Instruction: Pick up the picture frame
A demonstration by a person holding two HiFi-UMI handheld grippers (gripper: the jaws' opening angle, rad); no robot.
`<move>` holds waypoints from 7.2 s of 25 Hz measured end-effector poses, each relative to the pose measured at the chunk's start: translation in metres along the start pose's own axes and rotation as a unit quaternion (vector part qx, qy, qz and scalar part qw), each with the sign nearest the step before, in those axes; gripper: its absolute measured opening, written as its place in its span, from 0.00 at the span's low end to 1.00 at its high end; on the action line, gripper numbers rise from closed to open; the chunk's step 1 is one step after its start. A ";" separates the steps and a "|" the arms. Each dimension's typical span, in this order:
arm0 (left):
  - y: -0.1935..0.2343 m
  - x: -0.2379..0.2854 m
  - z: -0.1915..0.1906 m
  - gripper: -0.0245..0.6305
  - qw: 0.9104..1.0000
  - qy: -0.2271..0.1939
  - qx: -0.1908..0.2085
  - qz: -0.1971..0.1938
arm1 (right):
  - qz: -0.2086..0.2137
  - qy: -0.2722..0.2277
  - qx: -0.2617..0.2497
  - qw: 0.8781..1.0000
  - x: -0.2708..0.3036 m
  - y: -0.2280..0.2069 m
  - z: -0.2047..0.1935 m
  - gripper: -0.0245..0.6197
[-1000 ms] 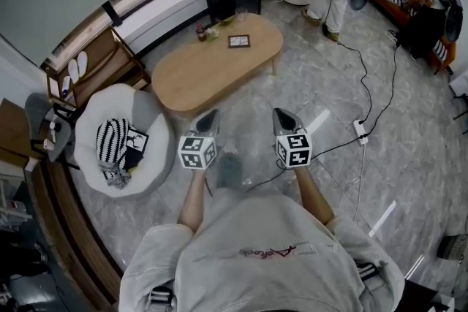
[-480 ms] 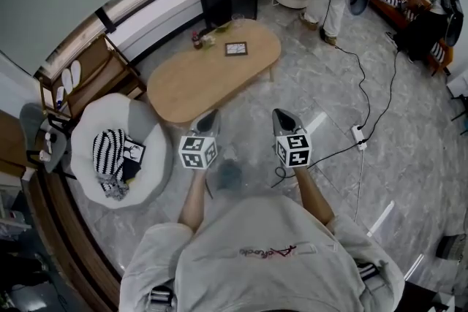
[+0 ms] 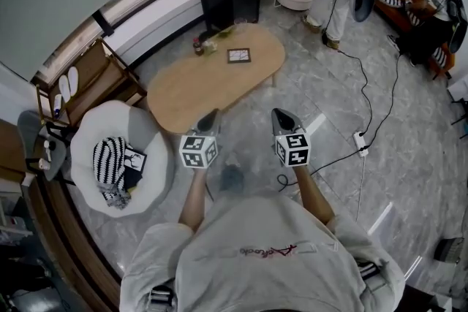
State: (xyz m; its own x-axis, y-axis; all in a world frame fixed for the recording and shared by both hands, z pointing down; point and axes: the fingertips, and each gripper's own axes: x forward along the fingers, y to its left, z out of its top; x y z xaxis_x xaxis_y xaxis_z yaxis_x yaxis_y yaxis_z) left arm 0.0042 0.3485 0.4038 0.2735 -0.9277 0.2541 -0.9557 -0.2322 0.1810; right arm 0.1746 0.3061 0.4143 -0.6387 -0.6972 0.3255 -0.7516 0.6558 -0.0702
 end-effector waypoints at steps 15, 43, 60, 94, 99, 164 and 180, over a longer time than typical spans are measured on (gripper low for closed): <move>0.086 0.088 0.050 0.04 1.000 0.010 -0.004 -0.012 | -0.005 0.011 0.002 1.000 0.116 -0.022 0.052 0.05; 0.208 0.217 0.097 0.04 0.999 0.020 -0.008 -0.037 | -0.030 0.023 0.007 0.999 0.281 -0.057 0.103 0.05; 0.231 0.241 0.101 0.04 0.998 0.022 -0.004 -0.055 | -0.047 0.029 0.012 0.998 0.307 -0.062 0.100 0.05; 0.235 0.301 0.102 0.04 0.998 0.032 0.001 -0.059 | -0.048 0.030 0.026 0.998 0.346 -0.102 0.095 0.05; 0.241 0.335 0.120 0.04 0.998 0.032 0.001 -0.054 | -0.043 0.029 0.026 0.998 0.371 -0.128 0.112 0.05; 0.307 0.618 0.138 0.04 0.994 0.103 -0.040 0.012 | 0.035 0.108 0.052 0.992 0.614 -0.338 0.132 0.05; 0.356 0.624 0.085 0.04 0.989 0.135 -0.066 -0.004 | 0.011 0.148 0.060 0.987 0.640 -0.318 0.083 0.05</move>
State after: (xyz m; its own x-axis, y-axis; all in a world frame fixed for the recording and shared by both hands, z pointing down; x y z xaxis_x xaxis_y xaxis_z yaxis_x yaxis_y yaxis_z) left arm -0.1748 -0.3378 0.5456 0.3168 -0.8103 0.4930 -0.9357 -0.1817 0.3025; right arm -0.0088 -0.3724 0.5664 -0.5926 -0.5569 0.5820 -0.7636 0.6185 -0.1856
